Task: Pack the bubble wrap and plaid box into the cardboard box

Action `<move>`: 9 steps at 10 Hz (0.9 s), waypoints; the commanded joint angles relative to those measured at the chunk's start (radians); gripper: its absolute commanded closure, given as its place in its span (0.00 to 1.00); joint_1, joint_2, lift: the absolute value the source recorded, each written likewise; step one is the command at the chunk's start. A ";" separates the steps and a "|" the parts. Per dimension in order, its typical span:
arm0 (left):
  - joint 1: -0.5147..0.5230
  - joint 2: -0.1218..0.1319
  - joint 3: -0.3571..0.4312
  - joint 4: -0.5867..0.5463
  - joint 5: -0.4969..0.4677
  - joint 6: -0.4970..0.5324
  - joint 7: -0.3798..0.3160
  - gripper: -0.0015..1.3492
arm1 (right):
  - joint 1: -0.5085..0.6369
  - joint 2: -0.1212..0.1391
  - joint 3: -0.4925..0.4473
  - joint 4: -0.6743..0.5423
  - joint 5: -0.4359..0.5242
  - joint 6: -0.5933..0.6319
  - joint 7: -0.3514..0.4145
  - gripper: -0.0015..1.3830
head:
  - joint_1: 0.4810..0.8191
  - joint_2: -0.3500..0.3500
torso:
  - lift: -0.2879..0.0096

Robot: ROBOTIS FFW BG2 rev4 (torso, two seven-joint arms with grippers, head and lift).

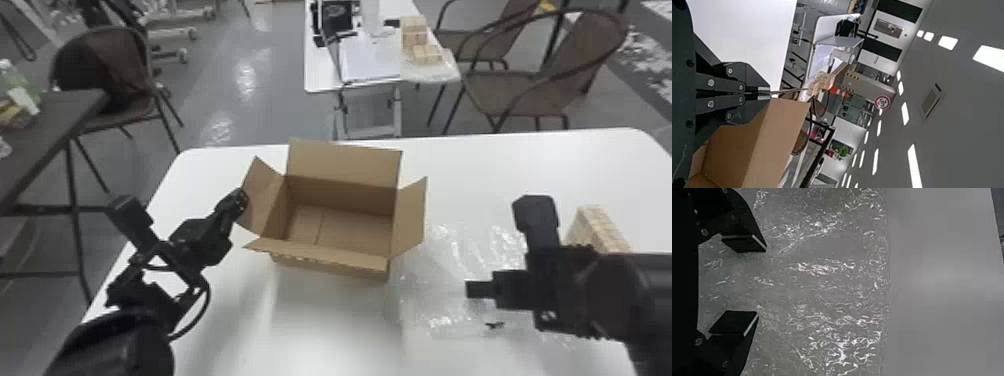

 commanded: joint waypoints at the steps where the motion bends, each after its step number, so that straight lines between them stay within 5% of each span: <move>1: -0.001 0.000 0.001 0.000 0.002 0.000 0.000 0.89 | -0.002 -0.015 -0.001 0.009 -0.025 0.000 0.000 0.74 | 0.63 0.72 | 0.56; 5: -0.001 0.002 0.007 0.000 0.005 -0.008 0.002 0.89 | 0.030 -0.039 -0.020 -0.102 -0.107 -0.004 0.000 0.76 | 0.63 0.72 | 0.56; 9: 0.004 -0.001 0.030 0.000 0.005 -0.025 0.015 0.89 | 0.080 -0.088 -0.059 -0.222 -0.294 -0.003 0.000 0.76 | 0.63 0.75 | 0.56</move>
